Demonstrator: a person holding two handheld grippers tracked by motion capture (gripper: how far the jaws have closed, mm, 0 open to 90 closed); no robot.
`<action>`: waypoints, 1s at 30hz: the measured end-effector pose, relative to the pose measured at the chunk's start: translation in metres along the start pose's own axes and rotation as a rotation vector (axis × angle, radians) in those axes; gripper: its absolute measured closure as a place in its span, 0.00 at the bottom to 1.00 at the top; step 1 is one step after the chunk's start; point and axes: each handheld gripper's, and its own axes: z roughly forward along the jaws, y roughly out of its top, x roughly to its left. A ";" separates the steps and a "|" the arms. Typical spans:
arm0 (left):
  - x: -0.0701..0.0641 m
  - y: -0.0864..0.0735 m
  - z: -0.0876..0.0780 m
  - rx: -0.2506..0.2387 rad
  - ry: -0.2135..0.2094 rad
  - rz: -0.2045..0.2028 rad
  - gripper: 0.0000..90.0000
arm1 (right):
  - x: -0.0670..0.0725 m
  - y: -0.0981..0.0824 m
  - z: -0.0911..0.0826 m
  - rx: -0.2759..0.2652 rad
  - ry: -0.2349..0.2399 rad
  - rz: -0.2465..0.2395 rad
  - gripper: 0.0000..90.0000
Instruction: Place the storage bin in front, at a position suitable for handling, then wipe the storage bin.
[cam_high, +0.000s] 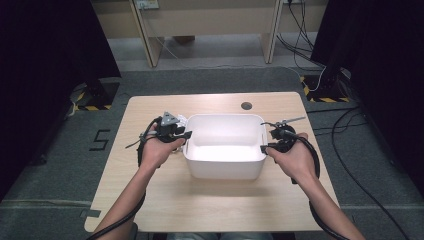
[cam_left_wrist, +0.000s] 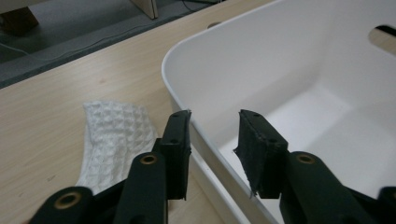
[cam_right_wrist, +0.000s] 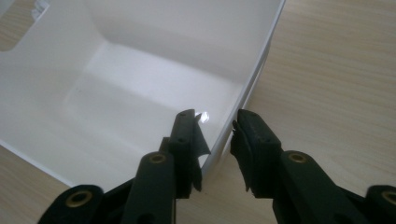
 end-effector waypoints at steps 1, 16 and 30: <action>0.000 0.001 -0.004 -0.023 0.001 -0.009 0.65 | -0.001 -0.001 -0.001 -0.015 0.004 0.002 0.74; 0.020 -0.023 -0.044 -0.119 0.045 -0.095 0.49 | -0.010 -0.002 -0.009 -0.119 0.007 0.034 0.66; 0.074 -0.046 0.015 0.045 0.166 -0.160 0.41 | -0.013 0.010 0.015 -0.104 0.002 0.038 0.67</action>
